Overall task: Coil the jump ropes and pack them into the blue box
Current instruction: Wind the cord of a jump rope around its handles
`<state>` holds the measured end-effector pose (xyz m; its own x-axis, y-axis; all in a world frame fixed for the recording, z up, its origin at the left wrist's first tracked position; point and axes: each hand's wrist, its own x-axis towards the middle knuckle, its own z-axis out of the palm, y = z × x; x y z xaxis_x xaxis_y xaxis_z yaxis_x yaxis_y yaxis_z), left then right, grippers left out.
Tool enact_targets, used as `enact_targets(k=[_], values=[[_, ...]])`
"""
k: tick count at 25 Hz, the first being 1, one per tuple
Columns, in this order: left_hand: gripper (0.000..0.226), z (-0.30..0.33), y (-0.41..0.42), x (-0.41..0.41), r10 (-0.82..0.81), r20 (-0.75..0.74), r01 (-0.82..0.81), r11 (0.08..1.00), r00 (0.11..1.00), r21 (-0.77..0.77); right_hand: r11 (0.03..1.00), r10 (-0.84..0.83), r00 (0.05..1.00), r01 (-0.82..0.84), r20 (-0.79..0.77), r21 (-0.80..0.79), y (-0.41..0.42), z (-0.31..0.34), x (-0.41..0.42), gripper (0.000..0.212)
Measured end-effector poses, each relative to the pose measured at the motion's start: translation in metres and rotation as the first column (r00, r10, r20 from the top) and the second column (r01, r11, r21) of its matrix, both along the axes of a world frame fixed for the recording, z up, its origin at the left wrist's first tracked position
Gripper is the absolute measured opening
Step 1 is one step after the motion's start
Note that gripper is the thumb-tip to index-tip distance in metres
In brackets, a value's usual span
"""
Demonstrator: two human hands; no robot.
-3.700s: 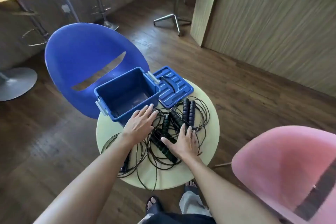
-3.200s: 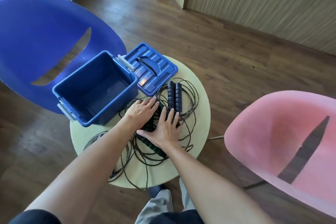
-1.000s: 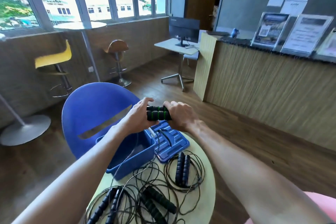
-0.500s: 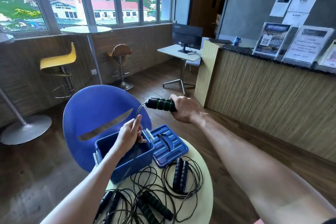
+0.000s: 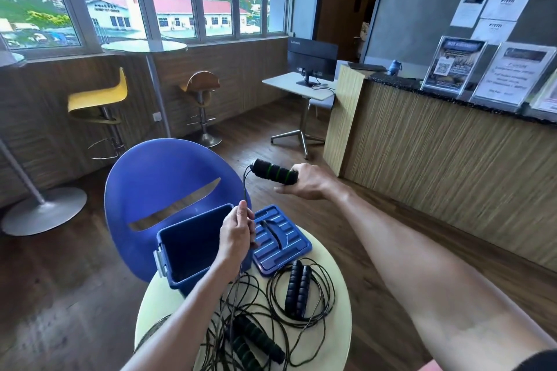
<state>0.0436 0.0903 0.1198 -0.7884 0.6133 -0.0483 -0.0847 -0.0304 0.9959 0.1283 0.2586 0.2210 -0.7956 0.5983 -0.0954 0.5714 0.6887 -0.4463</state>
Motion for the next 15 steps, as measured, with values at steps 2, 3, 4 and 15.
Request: enact_targets(k=[2, 3, 4, 15], values=[[0.044, 0.001, 0.004, 0.010, 0.032, -0.131, -0.052, 0.988, 0.991, -0.148, 0.997, -0.004, 1.000, 0.004, -0.001, -0.071, -0.001, 0.000, 0.000, 0.049], [0.041, 0.003, 0.008, 0.016, 0.026, -0.178, -0.062, 0.977, 0.984, -0.202, 0.995, -0.007, 1.000, 0.006, -0.007, -0.097, -0.003, 0.000, -0.002, 0.052], [0.035, 0.007, 0.013, 0.024, -0.004, -0.195, -0.043, 0.971, 0.981, -0.236, 0.992, -0.013, 1.000, 0.010, -0.021, -0.129, -0.004, 0.000, -0.004, 0.054], [0.018, 0.039, 0.034, 0.056, -0.227, -0.784, -0.152, 0.914, 0.578, -0.377, 0.937, -0.049, 0.996, 0.019, -0.078, -0.349, -0.004, 0.003, -0.021, 0.033]])
